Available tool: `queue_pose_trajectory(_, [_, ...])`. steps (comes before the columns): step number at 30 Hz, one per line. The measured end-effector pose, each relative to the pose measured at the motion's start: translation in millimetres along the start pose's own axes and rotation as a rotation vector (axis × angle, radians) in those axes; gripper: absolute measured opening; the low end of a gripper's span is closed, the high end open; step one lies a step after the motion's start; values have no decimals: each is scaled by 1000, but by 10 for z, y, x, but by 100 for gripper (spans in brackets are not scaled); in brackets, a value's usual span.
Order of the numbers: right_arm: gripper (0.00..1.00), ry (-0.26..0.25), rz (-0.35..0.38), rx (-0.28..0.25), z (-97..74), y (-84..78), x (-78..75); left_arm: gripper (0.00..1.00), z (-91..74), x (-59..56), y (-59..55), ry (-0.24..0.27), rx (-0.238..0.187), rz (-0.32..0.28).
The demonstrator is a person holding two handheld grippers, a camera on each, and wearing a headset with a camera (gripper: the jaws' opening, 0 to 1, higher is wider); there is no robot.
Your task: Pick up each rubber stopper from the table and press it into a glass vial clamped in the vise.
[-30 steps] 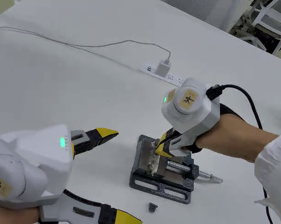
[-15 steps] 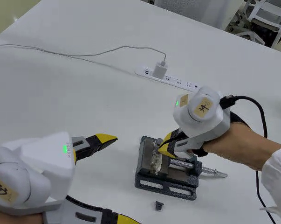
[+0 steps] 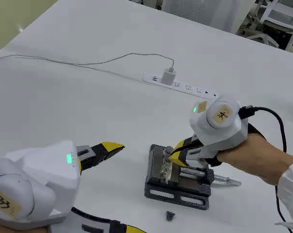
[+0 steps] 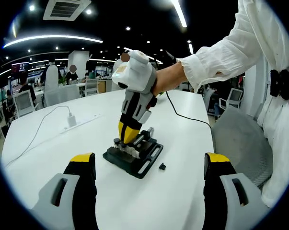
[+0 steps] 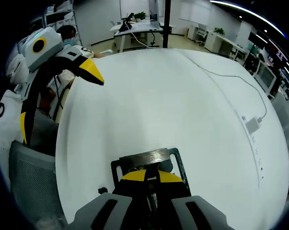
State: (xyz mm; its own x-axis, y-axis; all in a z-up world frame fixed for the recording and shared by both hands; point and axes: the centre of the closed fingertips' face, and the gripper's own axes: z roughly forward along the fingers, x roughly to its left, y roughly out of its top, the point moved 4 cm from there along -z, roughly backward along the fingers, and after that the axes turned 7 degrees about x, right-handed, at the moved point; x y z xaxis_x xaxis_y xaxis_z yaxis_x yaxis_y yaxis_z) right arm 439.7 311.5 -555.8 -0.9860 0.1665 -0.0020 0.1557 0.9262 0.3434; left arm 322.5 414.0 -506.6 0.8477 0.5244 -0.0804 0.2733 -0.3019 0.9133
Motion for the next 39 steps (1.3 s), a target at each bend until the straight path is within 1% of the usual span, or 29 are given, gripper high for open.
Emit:
queue_pose_trajectory(5, [3, -9, 8, -17, -55, -35, 19, 93, -2, 1, 10, 0, 5, 6])
queue_pose_trajectory(9, [6, -24, 28, -48, -116, -55, 22, 93, 0, -1, 27, -1, 6, 11])
queue_pose_trajectory(12, [7, -27, 44, -66, -162, -87, 32, 93, 1, -8, 41, -2, 7, 16])
queue_pose_trajectory(15, [9, -41, 55, -83, -219, -123, 32, 93, 1, -16, 50, -3, 11, 20])
queue_pose_trajectory(21, [15, -70, 91, -133, -356, -192, 30, 92, 4, -40, 70, -6, 18, 28])
queue_pose_trajectory(27, [19, -96, 114, -174, -483, -293, 59, 92, 11, -64, 94, -10, 25, 37])
queue_pose_trajectory(35, [30, -135, 155, -232, -635, -433, 94, 92, 16, -86, 116, -11, 33, 48])
queue_pose_trajectory(39, [34, -143, 173, -254, -681, -525, 133, 93, 18, -93, 121, -13, 37, 53])
